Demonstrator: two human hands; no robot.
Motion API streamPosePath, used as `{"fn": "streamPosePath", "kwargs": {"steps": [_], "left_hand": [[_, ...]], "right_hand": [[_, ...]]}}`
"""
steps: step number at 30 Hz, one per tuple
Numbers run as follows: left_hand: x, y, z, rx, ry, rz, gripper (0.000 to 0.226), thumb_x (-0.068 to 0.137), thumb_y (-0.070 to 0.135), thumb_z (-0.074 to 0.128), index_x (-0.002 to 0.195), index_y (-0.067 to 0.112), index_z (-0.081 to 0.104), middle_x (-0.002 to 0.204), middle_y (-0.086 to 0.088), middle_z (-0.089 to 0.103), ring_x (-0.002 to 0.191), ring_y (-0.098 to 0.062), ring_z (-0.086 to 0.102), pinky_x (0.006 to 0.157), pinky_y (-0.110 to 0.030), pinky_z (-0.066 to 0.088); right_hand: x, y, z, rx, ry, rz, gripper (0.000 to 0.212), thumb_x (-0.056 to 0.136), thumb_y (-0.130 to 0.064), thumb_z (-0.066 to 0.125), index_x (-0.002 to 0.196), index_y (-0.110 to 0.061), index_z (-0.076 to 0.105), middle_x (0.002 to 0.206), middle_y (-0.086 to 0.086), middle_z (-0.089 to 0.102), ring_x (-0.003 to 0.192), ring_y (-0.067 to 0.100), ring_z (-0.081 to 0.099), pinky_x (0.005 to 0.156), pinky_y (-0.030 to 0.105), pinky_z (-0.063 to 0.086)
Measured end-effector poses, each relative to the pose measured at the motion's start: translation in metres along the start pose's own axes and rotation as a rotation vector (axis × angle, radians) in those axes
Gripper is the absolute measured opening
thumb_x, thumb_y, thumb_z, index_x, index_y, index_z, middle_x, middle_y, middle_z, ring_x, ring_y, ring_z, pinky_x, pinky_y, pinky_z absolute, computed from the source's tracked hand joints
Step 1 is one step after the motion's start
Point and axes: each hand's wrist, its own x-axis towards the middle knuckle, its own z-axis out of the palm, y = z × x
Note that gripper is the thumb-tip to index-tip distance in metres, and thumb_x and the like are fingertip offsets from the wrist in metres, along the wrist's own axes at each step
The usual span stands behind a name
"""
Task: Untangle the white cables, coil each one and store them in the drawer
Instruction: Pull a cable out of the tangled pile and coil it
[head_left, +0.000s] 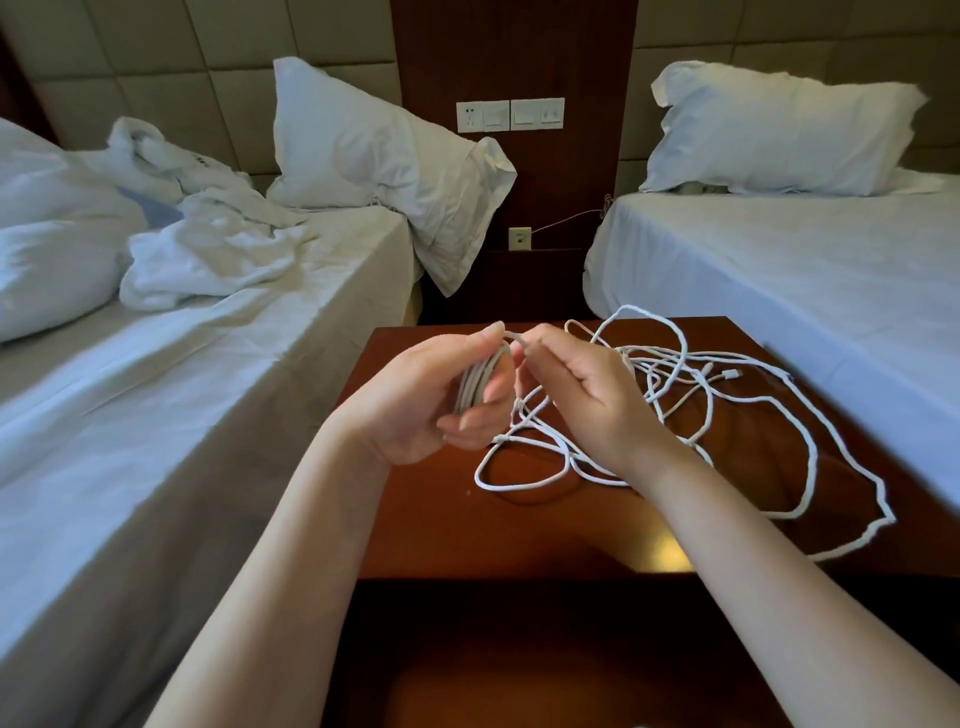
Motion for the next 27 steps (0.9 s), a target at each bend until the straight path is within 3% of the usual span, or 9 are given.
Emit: {"fn": "streamPosePath", "kwargs": {"steps": [3,7,11,14,22,27], "left_hand": [[0.004,0.0,0.003,-0.048,0.008,0.029,0.053,0.094,0.037,0.029,0.052,0.013,0.05,0.037,0.003,0.037,0.032,-0.004,0.026,0.035,-0.013,0.022],[0.01,-0.003,0.01,-0.092,-0.003,0.07,0.053,0.091,0.041,0.034,0.047,0.016,0.049,0.033,0.003,0.033,0.031,-0.011,0.015,0.034,-0.017,0.014],[0.013,-0.003,0.014,-0.07,0.028,0.095,0.057,0.093,0.04,0.029,0.044,0.017,0.049,0.032,0.002,0.033,0.031,-0.013,0.013,0.035,-0.022,0.009],[0.013,-0.003,0.013,-0.037,0.096,0.097,0.06,0.093,0.042,0.029,0.041,0.017,0.048,0.03,0.001,0.033,0.028,-0.009,0.019,0.033,-0.019,0.014],[0.016,-0.002,0.024,0.093,0.396,0.1,0.065,0.085,0.052,0.038,0.033,0.014,0.03,0.031,-0.007,0.031,0.028,-0.015,0.025,0.037,-0.018,0.027],[0.026,-0.006,0.027,0.155,0.7,0.117,0.065,0.1,0.043,0.039,0.042,0.016,0.035,0.037,-0.005,0.033,0.032,-0.014,0.025,0.039,-0.02,0.02]], "right_hand": [[0.002,-0.003,0.003,0.018,0.004,-0.045,0.027,0.104,-0.02,0.037,0.085,-0.021,0.056,0.067,0.004,0.054,0.063,0.014,0.052,0.061,0.024,0.042],[0.003,-0.001,0.006,-0.057,0.049,-0.099,0.023,0.104,-0.025,0.034,0.09,-0.034,0.051,0.062,-0.009,0.047,0.055,0.009,0.048,0.055,0.02,0.036],[0.0,0.003,0.007,0.071,0.013,-0.017,0.031,0.104,-0.015,0.034,0.081,-0.004,0.052,0.062,-0.004,0.046,0.054,0.006,0.044,0.056,0.014,0.034],[0.0,0.003,0.008,0.119,-0.014,0.006,0.033,0.104,-0.015,0.034,0.077,-0.001,0.048,0.063,0.006,0.047,0.058,0.009,0.044,0.058,0.018,0.038],[0.0,0.002,0.01,0.106,0.017,0.04,0.027,0.102,-0.021,0.038,0.077,-0.02,0.046,0.062,-0.011,0.042,0.055,0.005,0.04,0.055,0.015,0.033],[0.001,0.006,0.01,-0.012,0.101,0.02,0.031,0.102,-0.023,0.04,0.077,-0.008,0.049,0.059,-0.011,0.042,0.052,0.005,0.04,0.052,0.016,0.031]]}}
